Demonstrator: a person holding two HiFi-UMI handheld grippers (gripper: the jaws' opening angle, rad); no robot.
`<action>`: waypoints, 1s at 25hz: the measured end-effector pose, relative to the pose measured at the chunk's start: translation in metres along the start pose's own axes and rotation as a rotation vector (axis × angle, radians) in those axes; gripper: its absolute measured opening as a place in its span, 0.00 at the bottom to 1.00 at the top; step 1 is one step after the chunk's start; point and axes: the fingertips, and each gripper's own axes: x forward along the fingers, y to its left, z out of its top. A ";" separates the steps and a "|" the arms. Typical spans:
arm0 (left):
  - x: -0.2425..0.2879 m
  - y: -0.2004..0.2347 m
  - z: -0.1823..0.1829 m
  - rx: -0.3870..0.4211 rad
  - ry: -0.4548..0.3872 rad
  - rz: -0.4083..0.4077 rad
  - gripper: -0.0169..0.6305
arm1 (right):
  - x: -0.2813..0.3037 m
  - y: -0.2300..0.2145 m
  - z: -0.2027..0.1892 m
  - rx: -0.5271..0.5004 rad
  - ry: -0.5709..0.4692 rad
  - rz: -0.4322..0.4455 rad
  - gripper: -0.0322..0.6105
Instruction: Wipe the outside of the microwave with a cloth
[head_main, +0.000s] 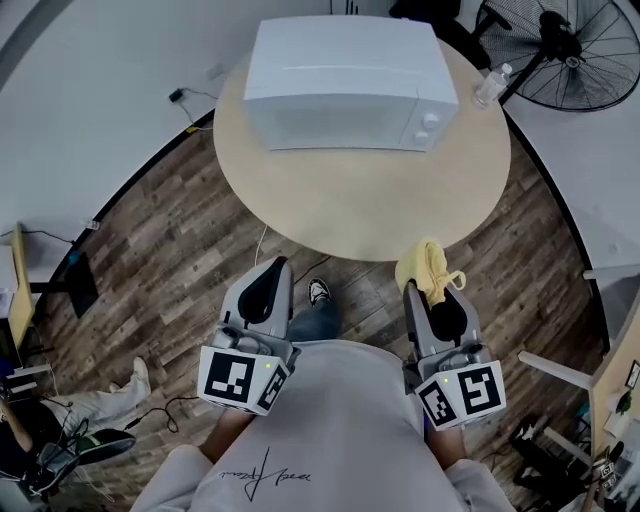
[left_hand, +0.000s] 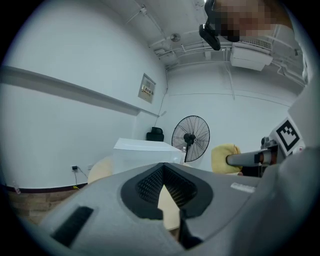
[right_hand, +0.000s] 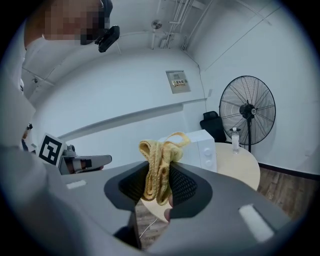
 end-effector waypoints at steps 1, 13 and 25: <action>0.005 0.008 0.004 0.003 -0.005 -0.002 0.01 | 0.009 0.002 0.005 -0.005 -0.006 0.000 0.25; 0.052 0.046 0.026 0.057 0.011 -0.133 0.01 | 0.075 0.015 0.048 -0.008 -0.076 0.020 0.25; 0.073 0.070 0.062 0.026 -0.055 -0.110 0.01 | 0.117 -0.018 0.095 -0.083 -0.096 -0.001 0.25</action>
